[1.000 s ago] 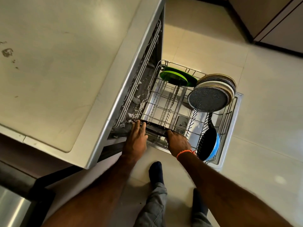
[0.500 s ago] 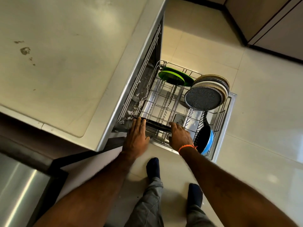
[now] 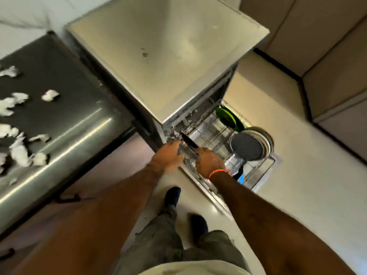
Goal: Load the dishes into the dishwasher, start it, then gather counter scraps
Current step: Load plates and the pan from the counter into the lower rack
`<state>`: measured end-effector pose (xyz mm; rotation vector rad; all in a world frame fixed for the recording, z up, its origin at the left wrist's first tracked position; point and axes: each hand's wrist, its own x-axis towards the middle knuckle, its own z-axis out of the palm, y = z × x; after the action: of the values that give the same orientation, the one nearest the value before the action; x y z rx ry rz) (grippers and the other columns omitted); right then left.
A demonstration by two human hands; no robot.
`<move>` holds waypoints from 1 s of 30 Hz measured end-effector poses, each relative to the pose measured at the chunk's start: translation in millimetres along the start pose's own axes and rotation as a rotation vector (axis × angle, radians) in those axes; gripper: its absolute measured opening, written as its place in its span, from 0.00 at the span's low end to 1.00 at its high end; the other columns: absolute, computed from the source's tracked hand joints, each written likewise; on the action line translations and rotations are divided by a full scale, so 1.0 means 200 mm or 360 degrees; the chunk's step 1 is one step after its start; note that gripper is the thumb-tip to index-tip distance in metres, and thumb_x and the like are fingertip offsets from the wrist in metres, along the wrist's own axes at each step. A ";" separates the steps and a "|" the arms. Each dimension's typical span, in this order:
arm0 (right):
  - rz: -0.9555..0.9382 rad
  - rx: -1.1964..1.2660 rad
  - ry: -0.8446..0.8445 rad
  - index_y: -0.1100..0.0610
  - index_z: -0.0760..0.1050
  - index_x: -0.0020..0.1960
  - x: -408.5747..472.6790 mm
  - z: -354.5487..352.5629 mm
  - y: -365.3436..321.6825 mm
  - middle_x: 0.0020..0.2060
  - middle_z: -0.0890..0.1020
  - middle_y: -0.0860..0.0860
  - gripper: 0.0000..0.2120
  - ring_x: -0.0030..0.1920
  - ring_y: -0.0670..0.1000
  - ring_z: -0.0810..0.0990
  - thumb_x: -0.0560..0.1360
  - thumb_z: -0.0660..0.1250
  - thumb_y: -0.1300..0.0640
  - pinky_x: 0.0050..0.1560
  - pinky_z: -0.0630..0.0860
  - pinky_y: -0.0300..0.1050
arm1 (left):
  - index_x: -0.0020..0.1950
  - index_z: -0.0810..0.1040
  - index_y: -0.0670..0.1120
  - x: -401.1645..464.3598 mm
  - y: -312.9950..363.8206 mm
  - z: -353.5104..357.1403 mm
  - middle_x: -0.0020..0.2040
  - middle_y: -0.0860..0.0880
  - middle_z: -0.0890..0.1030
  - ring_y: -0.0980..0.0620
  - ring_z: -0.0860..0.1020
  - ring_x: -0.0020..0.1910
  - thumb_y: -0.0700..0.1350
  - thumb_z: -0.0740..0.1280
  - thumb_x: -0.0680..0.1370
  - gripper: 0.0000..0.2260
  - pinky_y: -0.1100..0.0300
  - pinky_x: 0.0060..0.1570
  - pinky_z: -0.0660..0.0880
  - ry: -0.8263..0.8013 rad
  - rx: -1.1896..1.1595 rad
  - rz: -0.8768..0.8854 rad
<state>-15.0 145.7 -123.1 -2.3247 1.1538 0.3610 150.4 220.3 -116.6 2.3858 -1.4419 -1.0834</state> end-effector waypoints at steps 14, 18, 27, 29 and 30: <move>-0.1322 -0.0366 -0.0180 0.48 0.76 0.65 -0.49 -0.13 -0.95 0.59 0.82 0.49 0.17 0.58 0.56 0.80 0.78 0.62 0.55 0.59 0.76 0.51 | 0.69 0.77 0.44 -1.45 -0.39 -0.05 0.65 0.46 0.81 0.45 0.79 0.62 0.49 0.67 0.81 0.18 0.55 0.61 0.75 0.0799 -0.0421 -0.0595; -0.1632 -0.0316 -0.0223 0.49 0.77 0.63 -0.69 0.01 -1.36 0.56 0.84 0.52 0.16 0.54 0.58 0.81 0.78 0.62 0.55 0.55 0.76 0.50 | 0.69 0.78 0.47 -1.91 -0.53 0.01 0.64 0.48 0.82 0.48 0.80 0.62 0.50 0.68 0.80 0.18 0.56 0.61 0.77 0.1135 -0.0613 -0.0813; -0.2041 -0.0018 -0.0461 0.46 0.79 0.60 -1.24 0.50 -2.22 0.51 0.85 0.47 0.12 0.51 0.51 0.83 0.77 0.65 0.53 0.56 0.79 0.50 | 0.64 0.81 0.49 -2.84 -0.86 0.16 0.58 0.50 0.84 0.52 0.82 0.57 0.49 0.70 0.79 0.15 0.58 0.58 0.77 0.1665 -0.0728 -0.1309; -0.2083 0.0049 -0.0494 0.47 0.80 0.59 -1.35 0.62 -2.36 0.50 0.86 0.47 0.12 0.50 0.50 0.84 0.77 0.66 0.53 0.56 0.79 0.49 | 0.66 0.80 0.49 -3.01 -0.92 0.20 0.60 0.51 0.83 0.53 0.80 0.59 0.49 0.70 0.79 0.15 0.63 0.56 0.73 0.1741 -0.0653 -0.1387; -0.2106 0.0061 -0.0516 0.48 0.80 0.59 -1.41 0.68 -2.43 0.50 0.86 0.48 0.12 0.50 0.50 0.84 0.77 0.66 0.54 0.56 0.79 0.49 | 0.66 0.80 0.49 -3.10 -0.95 0.22 0.61 0.51 0.82 0.53 0.79 0.59 0.48 0.70 0.80 0.15 0.64 0.55 0.71 0.1785 -0.0610 -0.1428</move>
<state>201.8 653.0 48.7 -2.3231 -0.5932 0.1720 84.4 837.5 73.4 2.5405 0.1929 0.0685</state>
